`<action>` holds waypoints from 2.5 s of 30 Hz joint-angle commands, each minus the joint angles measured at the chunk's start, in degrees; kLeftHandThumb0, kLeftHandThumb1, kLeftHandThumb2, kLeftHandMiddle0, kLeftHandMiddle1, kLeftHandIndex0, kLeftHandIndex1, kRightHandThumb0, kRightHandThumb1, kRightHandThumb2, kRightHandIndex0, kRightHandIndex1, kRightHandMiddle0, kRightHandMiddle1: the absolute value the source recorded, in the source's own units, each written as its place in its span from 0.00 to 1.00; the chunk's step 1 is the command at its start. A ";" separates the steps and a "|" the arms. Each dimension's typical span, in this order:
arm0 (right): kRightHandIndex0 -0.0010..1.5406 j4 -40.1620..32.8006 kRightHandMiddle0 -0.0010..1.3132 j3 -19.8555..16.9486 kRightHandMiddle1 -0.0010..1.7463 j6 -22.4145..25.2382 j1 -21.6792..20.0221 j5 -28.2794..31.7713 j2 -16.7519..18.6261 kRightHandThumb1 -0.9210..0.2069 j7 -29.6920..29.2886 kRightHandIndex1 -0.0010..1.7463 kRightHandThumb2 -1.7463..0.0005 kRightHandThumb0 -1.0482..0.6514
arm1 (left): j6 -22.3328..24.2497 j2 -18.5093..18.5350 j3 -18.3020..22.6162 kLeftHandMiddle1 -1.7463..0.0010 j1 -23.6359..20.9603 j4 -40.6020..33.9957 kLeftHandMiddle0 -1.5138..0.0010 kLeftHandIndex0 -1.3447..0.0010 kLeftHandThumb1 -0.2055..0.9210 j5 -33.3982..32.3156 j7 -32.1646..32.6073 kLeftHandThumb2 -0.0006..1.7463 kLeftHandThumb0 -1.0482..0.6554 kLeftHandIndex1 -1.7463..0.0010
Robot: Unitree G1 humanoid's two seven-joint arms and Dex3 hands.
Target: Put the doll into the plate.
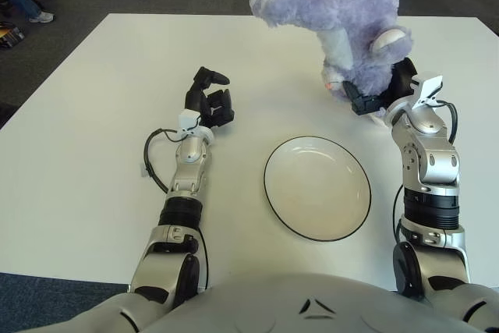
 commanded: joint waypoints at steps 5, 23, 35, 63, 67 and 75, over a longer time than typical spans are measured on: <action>0.56 0.13 0.43 -3.35 1.00 1.81 -0.57 8.51 0.12 0.62 5.14 0.70 0.28 0.62 | -0.91 0.48 0.71 0.00 4.42 4.08 0.27 0.66 0.63 -0.33 -0.27 0.62 0.37 0.00; 0.54 -3.41 0.41 -7.14 1.00 3.28 2.39 16.89 -2.23 0.57 8.51 0.70 0.31 0.62 | -2.24 0.75 0.80 0.00 3.45 6.17 0.24 0.65 0.62 -0.09 0.08 0.63 0.37 0.00; 0.54 -12.42 0.41 -3.59 0.99 -4.73 9.76 10.90 -6.70 0.72 10.78 0.94 0.13 0.61 | -2.78 0.65 0.51 0.00 3.37 6.36 0.25 0.65 0.62 0.45 0.08 0.63 0.37 0.00; 0.60 -21.67 0.59 1.03 0.88 -18.66 22.71 -9.75 -11.20 0.89 8.34 1.00 0.03 0.61 | -1.13 0.01 0.34 0.00 3.11 5.41 0.25 0.64 0.61 0.90 1.12 0.64 0.36 0.00; 0.61 -22.62 0.59 1.50 0.90 -19.04 23.83 -13.15 -11.60 0.91 7.79 1.00 0.01 0.61 | -1.05 -0.09 0.20 0.00 3.09 5.29 0.25 0.64 0.60 1.12 1.18 0.64 0.36 0.00; 0.60 -24.21 0.55 2.36 0.95 -19.67 25.42 -18.55 -11.63 0.90 7.05 1.00 0.00 0.61 | -1.10 -0.21 0.03 0.00 3.08 5.17 0.25 0.64 0.61 1.28 1.01 0.64 0.36 0.00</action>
